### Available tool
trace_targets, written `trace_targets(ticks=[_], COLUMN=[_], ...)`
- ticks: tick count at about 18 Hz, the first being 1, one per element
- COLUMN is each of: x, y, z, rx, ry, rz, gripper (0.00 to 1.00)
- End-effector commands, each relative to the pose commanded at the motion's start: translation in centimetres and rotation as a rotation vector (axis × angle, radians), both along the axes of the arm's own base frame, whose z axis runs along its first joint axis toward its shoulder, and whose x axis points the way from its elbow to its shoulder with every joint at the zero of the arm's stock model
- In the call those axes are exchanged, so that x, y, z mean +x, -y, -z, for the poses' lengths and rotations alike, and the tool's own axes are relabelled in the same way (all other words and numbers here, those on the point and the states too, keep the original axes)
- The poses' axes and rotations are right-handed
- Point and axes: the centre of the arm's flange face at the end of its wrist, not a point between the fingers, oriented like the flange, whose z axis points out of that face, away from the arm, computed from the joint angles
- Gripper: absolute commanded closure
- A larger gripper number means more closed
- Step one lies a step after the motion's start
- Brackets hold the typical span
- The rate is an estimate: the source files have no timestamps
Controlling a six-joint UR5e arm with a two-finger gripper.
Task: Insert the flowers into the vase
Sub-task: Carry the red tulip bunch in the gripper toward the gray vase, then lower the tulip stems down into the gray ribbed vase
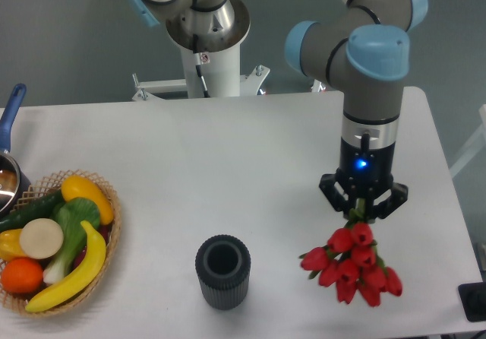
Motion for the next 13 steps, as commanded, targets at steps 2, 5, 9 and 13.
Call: trace_targets(ticks=[2, 5, 9, 13], x=[1.0, 2.6, 4.3, 5.4], y=[-1.6, -3.3, -4.7, -5.4], z=[-2.5, -4.0, -5.3, -6.3], rx=[0.131, 0.304, 0.373, 0.483], ry=[0.052, 0.193, 0.168, 0.207], rz=[0.062, 0.155, 0.23, 0.331], gripper=[1.0, 1.0, 1.0, 1.0])
